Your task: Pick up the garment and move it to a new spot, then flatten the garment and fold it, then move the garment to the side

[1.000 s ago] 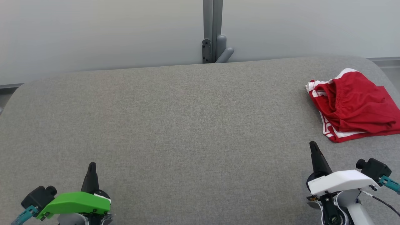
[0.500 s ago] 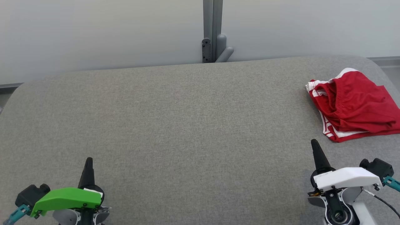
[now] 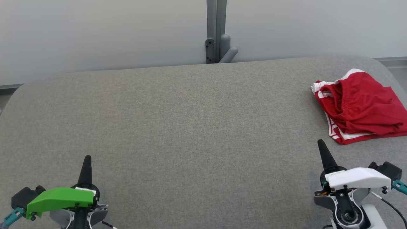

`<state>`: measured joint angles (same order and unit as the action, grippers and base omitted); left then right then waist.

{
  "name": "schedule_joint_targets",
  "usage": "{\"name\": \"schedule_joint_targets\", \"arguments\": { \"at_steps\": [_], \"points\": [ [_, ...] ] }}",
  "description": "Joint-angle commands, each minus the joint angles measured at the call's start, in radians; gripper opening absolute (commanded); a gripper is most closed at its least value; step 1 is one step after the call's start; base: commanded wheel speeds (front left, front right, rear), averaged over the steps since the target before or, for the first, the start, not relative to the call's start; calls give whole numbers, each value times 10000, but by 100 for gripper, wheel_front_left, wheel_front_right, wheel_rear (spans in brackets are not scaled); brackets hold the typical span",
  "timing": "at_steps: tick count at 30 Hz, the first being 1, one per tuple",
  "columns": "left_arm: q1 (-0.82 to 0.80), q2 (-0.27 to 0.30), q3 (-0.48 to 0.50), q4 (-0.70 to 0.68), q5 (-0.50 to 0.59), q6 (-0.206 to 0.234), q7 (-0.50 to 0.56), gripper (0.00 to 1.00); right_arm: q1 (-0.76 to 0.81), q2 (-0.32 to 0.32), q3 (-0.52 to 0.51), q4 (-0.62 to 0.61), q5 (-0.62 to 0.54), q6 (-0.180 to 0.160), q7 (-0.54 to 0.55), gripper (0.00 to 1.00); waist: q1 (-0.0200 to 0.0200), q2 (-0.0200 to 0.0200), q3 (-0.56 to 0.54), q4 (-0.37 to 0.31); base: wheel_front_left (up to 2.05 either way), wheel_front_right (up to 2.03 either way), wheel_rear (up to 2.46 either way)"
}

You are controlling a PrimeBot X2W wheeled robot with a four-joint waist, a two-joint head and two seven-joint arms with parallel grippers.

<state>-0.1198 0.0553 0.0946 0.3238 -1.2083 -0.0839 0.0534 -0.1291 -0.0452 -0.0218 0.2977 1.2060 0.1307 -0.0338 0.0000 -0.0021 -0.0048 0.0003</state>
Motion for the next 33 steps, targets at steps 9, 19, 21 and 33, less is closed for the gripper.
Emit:
{"name": "schedule_joint_targets", "arguments": {
  "at_steps": [9, 19, 21, 33],
  "points": [
    [-367, 9, 239, -35, -899, -154, 287, 0, -292, -61, -109, -10, 895, 4, 213, 0, 0, 13, 14, -1, 0, 0, 0],
    [-513, -5, 430, 1, -1645, -238, 556, 0, -338, -66, -184, 28, 1742, 3, 389, 0, 0, 15, 30, -1, 0, 0, 0],
    [-533, -8, 465, 8, -1793, -255, 615, 0, -357, -66, -198, 34, 1900, 4, 424, 0, 0, 15, 34, -1, 0, 0, 0],
    [-663, -26, 666, 55, -2650, -351, 897, 0, -434, -68, -283, 72, 2800, 3, 604, 0, 0, 17, 53, -2, 0, 0, 0]
  ]
}}
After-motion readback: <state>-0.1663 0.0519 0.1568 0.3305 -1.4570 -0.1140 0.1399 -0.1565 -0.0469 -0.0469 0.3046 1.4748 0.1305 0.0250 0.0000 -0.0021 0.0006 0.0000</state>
